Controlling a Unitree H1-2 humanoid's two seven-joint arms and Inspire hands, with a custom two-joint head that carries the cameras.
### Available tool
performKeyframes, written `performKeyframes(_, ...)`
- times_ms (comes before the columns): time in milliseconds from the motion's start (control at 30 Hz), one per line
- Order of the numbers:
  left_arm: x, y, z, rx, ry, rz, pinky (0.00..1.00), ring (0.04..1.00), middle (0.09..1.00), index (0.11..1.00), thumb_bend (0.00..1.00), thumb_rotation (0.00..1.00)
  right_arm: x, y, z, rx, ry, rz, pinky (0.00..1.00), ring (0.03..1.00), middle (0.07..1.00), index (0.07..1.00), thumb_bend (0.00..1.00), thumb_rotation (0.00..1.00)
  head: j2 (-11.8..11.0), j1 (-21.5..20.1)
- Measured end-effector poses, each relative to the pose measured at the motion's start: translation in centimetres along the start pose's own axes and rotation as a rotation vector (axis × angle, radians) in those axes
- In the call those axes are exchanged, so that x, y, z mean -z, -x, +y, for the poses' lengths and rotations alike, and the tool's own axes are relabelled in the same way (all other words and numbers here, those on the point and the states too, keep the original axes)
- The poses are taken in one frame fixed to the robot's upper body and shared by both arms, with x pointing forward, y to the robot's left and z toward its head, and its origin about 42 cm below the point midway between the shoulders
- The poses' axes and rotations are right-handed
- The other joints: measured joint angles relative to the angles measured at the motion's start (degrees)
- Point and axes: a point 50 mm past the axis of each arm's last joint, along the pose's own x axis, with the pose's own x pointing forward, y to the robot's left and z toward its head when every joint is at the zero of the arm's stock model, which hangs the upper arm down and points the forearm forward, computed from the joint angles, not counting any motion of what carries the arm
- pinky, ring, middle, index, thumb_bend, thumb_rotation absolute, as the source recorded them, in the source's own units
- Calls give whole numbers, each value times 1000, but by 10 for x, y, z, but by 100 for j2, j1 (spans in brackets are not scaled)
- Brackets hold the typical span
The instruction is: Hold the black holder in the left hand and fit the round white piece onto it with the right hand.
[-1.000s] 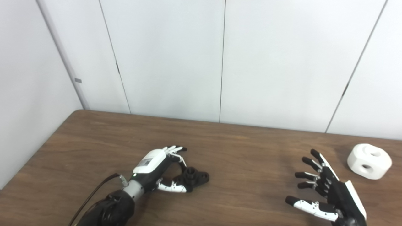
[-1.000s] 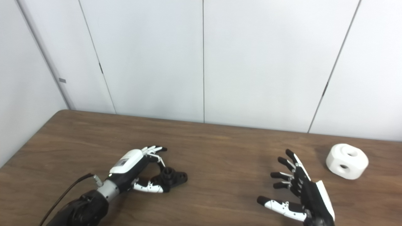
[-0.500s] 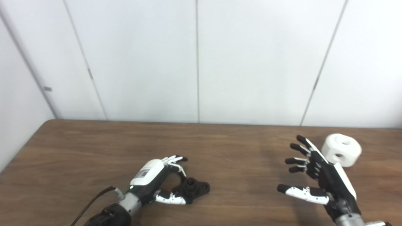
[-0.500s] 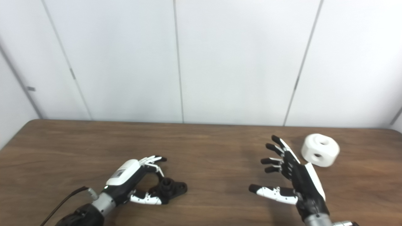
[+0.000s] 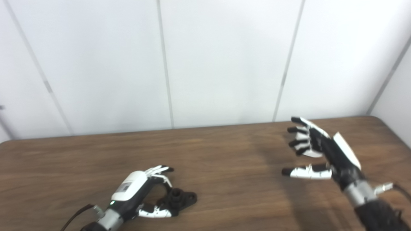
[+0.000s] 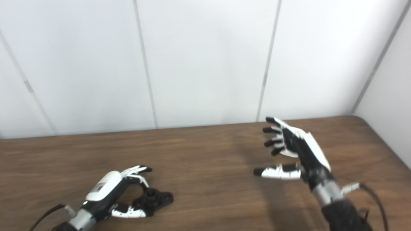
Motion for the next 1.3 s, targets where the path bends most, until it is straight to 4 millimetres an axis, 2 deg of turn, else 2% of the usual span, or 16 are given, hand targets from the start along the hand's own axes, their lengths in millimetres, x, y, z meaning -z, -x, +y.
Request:
performKeyframes(167,2,3,0,5,-4,-16,874,906,871,484,522,48,-7,-19,-37,64,174,12,547,730,825,829,764,110,-351,-862)
performKeyframes(300,6,5,0,5,-1,-32,841,890,862,484,521,45,-12,-35,-61,120,302,40,620,797,868,842,764,157,-492,-1117)
performKeyframes(433,12,6,-1,-3,9,-49,848,903,870,484,521,46,-10,-45,-86,137,408,96,659,828,867,858,788,176,-633,-1399)
performKeyframes(533,17,7,-1,-4,15,-61,846,913,878,484,521,46,-9,-49,-95,130,445,144,691,865,899,886,803,195,-633,-1478)
performKeyframes(600,18,7,-1,-5,18,-62,851,915,882,484,521,47,-2,-53,-99,107,458,190,695,888,927,936,804,211,-651,-1496)
performKeyframes(700,19,7,-1,-7,19,-63,851,914,881,484,521,47,8,-57,-101,70,459,247,661,894,959,991,838,246,-651,-1496)
performKeyframes(800,19,7,-2,-10,17,-65,854,914,885,484,522,49,19,-61,-98,-1,462,298,656,895,972,1000,890,240,-677,-1514)
performKeyframes(967,22,10,0,-6,22,-60,888,915,886,484,522,48,40,-69,-92,-112,479,379,675,918,996,1000,993,402,-677,-1575)
performKeyframes(1133,26,14,2,-2,27,-53,921,919,890,484,522,48,59,-75,-81,-173,453,438,720,949,1000,1000,1000,427,-651,-1584)
performKeyframes(1300,27,16,2,3,25,-51,889,918,887,484,522,48,82,-76,-68,-233,419,511,741,959,1000,1000,1000,426,-651,-1584)
